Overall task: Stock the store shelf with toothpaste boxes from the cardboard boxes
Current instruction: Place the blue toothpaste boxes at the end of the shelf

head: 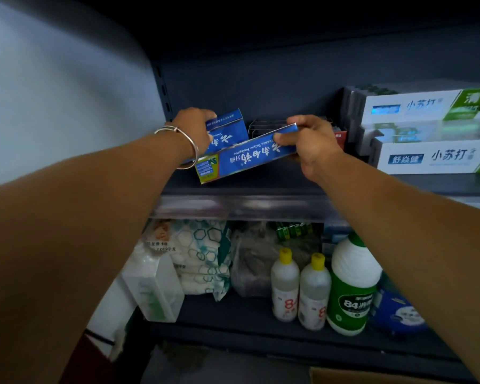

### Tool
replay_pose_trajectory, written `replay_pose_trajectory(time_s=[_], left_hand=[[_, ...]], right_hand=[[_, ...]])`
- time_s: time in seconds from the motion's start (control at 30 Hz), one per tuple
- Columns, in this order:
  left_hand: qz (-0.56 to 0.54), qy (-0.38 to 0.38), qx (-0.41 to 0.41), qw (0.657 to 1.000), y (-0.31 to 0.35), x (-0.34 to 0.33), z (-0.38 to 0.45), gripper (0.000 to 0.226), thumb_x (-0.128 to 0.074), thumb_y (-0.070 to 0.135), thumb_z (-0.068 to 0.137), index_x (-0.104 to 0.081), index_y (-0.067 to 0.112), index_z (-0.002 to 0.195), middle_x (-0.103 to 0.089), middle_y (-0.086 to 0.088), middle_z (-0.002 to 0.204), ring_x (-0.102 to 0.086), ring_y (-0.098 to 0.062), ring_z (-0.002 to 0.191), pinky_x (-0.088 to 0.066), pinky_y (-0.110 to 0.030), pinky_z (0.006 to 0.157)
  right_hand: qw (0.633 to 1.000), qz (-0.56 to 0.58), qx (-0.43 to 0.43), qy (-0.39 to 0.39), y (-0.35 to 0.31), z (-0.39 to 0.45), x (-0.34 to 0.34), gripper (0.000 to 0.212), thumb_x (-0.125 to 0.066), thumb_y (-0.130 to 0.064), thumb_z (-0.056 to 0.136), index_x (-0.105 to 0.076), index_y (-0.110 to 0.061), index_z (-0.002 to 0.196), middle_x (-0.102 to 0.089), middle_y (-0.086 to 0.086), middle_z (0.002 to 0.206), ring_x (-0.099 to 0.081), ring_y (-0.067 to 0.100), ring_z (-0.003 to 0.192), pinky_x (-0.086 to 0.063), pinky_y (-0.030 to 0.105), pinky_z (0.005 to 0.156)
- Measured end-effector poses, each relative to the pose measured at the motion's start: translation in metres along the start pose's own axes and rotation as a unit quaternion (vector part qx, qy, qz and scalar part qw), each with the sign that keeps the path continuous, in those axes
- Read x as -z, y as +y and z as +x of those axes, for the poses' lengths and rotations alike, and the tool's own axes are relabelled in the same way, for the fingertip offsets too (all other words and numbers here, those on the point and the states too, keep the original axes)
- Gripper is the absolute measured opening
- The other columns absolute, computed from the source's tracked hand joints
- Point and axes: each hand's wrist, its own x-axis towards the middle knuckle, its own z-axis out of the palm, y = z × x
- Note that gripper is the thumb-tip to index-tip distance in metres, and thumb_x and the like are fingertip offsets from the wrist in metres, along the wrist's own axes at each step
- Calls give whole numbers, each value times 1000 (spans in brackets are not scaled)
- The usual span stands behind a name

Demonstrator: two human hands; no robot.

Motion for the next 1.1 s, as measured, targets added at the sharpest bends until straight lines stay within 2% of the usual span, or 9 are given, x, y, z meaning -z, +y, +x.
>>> replay_pose_trajectory(time_s=[0.1, 0.27, 0.4, 0.5, 0.7, 0.77, 0.93, 1.03, 1.1], left_hand=[[20, -2, 7, 1000, 4, -2, 1, 38, -56, 7, 90, -53, 9, 128, -56, -18, 124, -51, -37, 114, -41, -40, 99], [31, 15, 32, 999, 11, -6, -2, 43, -56, 6, 91, -49, 9, 133, -52, -19, 129, -49, -37, 118, -39, -40, 100], [45, 16, 33, 998, 6, -7, 0, 46, -55, 7, 91, -47, 12, 136, -48, -19, 132, -46, -37, 122, -37, -42, 103], [45, -2, 20, 999, -8, -5, 8, 47, -55, 9, 91, -45, 13, 137, -49, -18, 132, -47, -35, 121, -37, -37, 101], [40, -39, -9, 998, -30, 9, 22, 49, -56, 7, 91, -42, 10, 139, -49, -17, 135, -46, -33, 123, -36, -33, 101], [42, -49, -13, 998, -37, 9, 27, 51, -56, 7, 91, -41, 10, 140, -47, -17, 138, -45, -32, 126, -34, -32, 103], [37, -75, -36, 996, -45, 3, 40, 49, -56, 7, 91, -43, 10, 138, -50, -16, 136, -46, -32, 124, -36, -32, 101], [32, -85, -42, 995, -47, 2, 45, 50, -56, 9, 92, -42, 10, 139, -49, -16, 137, -45, -32, 125, -36, -32, 102], [31, -91, -43, 994, -48, 4, 48, 51, -56, 10, 92, -40, 11, 140, -47, -15, 139, -45, -31, 126, -35, -32, 103]], right_hand=[[1000, -8, -11, -10, -1, -2, 7, 31, -71, 3, 77, -52, -20, 83, -60, 2, 86, -64, 20, 85, -54, 28, 66], [999, -3, -15, -30, 0, -3, 14, 31, -72, 4, 76, -52, -17, 88, -59, 3, 91, -64, 19, 88, -51, 22, 55], [999, 6, -6, -40, 4, 2, 7, 34, -70, 6, 76, -53, -12, 98, -58, 2, 90, -63, 17, 82, -54, 24, 62], [999, 1, -3, -38, 6, 9, -3, 36, -71, 5, 76, -54, -9, 104, -58, 2, 92, -63, 17, 85, -54, 24, 66], [999, 8, -4, -34, 4, 17, -17, 37, -70, 5, 77, -55, -9, 107, -59, 8, 104, -64, 18, 90, -53, 20, 59], [999, -5, -5, -35, 7, 19, -20, 36, -70, 5, 77, -56, -8, 107, -60, 8, 100, -63, 19, 92, -54, 21, 66], [993, -112, -6, -41, 14, 34, -25, 29, -73, 4, 75, -58, -16, 90, -60, 6, 100, -61, 24, 101, -52, 26, 80], [973, -223, 11, -66, 14, 41, -29, 39, -71, 5, 76, -62, -12, 109, -60, 7, 109, -59, 22, 103, -49, 27, 86], [943, -320, 25, -93, 12, 41, -31, 44, -69, 4, 78, -61, -10, 119, -58, 5, 108, -55, 19, 102, -47, 29, 93]])
